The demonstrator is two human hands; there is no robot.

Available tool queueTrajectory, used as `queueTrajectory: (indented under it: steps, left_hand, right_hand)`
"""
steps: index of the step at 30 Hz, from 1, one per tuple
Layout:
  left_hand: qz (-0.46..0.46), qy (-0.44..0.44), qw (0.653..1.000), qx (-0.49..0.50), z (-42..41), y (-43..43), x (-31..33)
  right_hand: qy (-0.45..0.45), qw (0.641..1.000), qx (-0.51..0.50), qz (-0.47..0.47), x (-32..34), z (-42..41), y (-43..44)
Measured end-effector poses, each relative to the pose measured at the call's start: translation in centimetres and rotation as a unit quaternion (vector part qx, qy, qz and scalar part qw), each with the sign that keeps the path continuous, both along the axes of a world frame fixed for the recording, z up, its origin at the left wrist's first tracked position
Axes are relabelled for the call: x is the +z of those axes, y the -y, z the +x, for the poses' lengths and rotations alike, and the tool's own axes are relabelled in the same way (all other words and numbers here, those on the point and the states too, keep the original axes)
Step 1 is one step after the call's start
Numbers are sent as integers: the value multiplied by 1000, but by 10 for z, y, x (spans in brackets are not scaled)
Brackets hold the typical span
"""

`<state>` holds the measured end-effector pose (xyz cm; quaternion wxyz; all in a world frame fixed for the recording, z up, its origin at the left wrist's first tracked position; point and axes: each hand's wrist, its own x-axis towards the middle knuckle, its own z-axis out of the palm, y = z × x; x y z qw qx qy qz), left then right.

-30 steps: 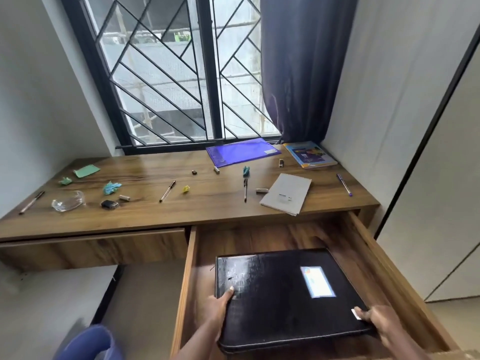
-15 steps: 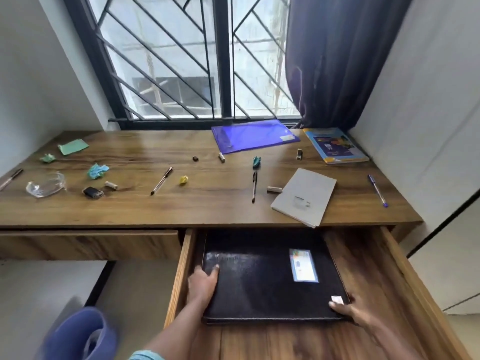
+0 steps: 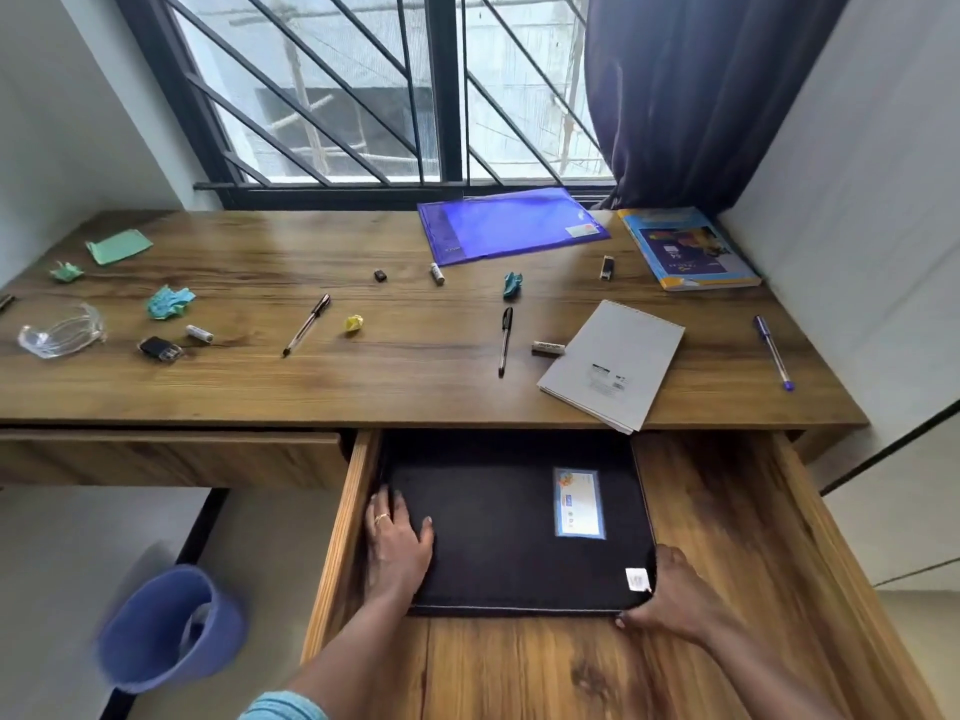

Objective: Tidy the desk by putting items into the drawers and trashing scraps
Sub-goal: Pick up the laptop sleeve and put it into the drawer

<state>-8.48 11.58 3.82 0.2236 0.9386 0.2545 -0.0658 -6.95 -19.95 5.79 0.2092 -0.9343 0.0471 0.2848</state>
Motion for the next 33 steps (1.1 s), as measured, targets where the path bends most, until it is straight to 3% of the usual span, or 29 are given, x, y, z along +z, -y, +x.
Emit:
queueTrajectory:
  steps: [5,8,10,13,22,25,33]
  left_hand:
    - [45,-36,996,-69,-14,4,4]
    - [16,-53,991,-119,-28,12,5]
    - [8,-67,981,-181,-37,21,5]
    - [66,-93,959,-261,-45,39,1]
    - [95,-113,971,-187,-54,76,10]
    - [104,-117,970,-185,-62,89,13]
    - [114,-84,975,-171,-103,83,28]
  right_hand:
    - [18,999,20,-28,1,-1,-1]
    - [29,998,31,-49,-1,-2,0]
    - [32,997,41,-58,-3,-4,0]
    - [33,996,41,-65,-4,-5,-2]
    - [-10,994,-65,-88,0,-18,-36]
    - [14,990,5,-137,7,-30,-63]
    - [87,976,196,-43,5,-74,-131]
